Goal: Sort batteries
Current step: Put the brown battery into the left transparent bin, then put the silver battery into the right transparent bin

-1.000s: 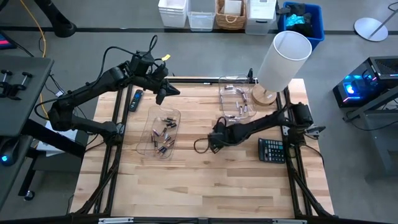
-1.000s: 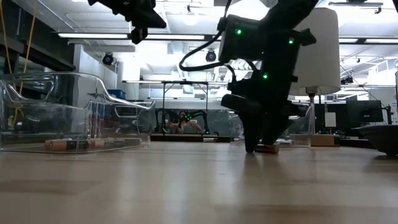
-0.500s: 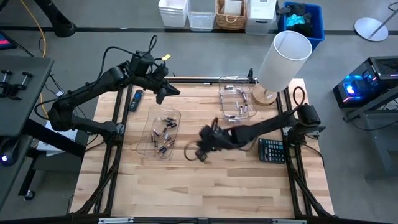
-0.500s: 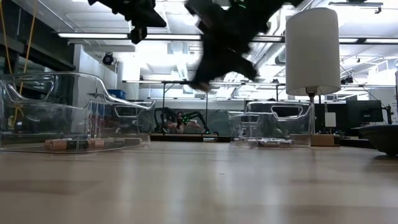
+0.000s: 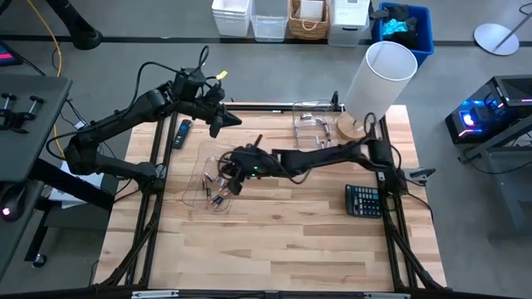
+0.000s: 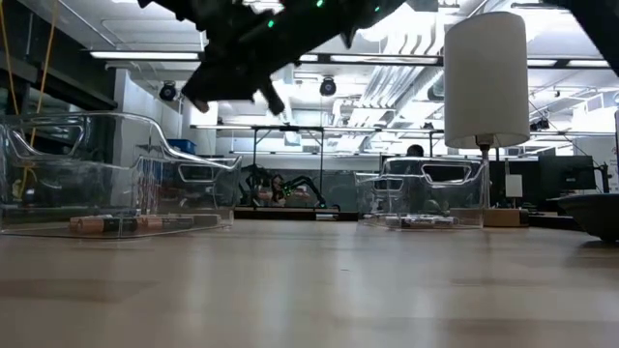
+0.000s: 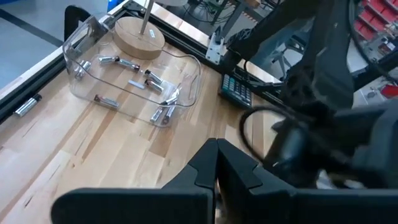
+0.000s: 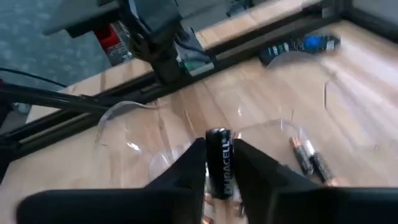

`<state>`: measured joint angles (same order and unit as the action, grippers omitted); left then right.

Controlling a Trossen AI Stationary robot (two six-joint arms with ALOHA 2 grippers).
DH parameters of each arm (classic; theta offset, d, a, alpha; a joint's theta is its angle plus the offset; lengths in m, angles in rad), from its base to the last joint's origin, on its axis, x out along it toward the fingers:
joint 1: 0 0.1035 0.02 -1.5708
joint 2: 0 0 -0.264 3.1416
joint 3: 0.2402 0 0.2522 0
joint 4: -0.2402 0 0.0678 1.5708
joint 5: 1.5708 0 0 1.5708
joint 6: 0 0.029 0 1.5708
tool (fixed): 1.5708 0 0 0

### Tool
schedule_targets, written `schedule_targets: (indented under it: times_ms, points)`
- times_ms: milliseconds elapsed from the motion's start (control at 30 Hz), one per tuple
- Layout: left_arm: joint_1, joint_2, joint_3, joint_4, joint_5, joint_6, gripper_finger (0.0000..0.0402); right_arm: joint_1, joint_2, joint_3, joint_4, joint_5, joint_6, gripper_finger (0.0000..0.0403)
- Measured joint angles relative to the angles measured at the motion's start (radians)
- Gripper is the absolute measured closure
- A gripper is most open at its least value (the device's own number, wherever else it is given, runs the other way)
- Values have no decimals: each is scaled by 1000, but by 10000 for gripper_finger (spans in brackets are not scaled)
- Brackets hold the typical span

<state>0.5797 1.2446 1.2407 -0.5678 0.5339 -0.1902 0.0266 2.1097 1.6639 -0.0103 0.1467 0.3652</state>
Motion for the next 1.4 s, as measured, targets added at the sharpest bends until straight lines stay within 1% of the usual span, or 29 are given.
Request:
schedule_targets:
  times_ms: [100, 200, 267, 333, 400, 467, 567, 667, 733, 800, 900, 1033, 1100, 1167, 1233, 1400]
  points:
    - [1, 0, 0, 4, -8, 0, 401, -13, 58, 49, -8, -19, 55, 279]
    - [2, 0, 0, 3, -54, 2, 401, -26, 76, 79, -37, -33, 56, 215]
    - [3, 0, 0, 2, -74, 8, 401, -39, 64, 108, -119, -36, 12, 184]
    - [9, 0, 0, 2, -103, 9, 401, -54, 36, 139, -253, -30, -49, 167]
    - [18, 0, 0, -1, -119, 9, 401, -69, -7, 157, -393, 16, -107, 162]
    - [36, 0, 0, -9, -138, 10, 401, -92, -64, 153, -498, 67, -150, 160]
    - [66, 0, 0, -25, -156, 40, 401, -153, -139, 111, -634, 82, -165, 159]
    - [95, 6, 0, -31, -158, 73, 401, -245, -207, 38, -716, 103, -144, 163]
    - [111, 29, 1, -31, -160, 75, 401, -319, -246, -6, -718, 84, -88, 167]
    - [123, 72, 1, -20, -169, 70, 401, -402, -259, -28, -713, 23, 1, 174]
    - [124, 173, 1, 12, -190, 22, 401, -507, -234, -32, -676, -50, 118, 182]
    - [119, 307, -1, 57, -180, -18, 401, -596, -188, -17, -552, -88, 132, 189]
    - [111, 346, -1, 90, -142, 15, 402, -630, -147, 4, -511, -110, 128, 189]
    - [94, 366, -1, 121, -116, 38, 401, -662, -93, 37, -503, -165, 120, 190]
    - [74, 372, 0, 147, -107, 27, 402, -687, -40, 80, -514, -208, 96, 190]
    - [43, 339, -1, 230, -116, -4, 402, -728, 112, 246, -617, -284, 9, 190]
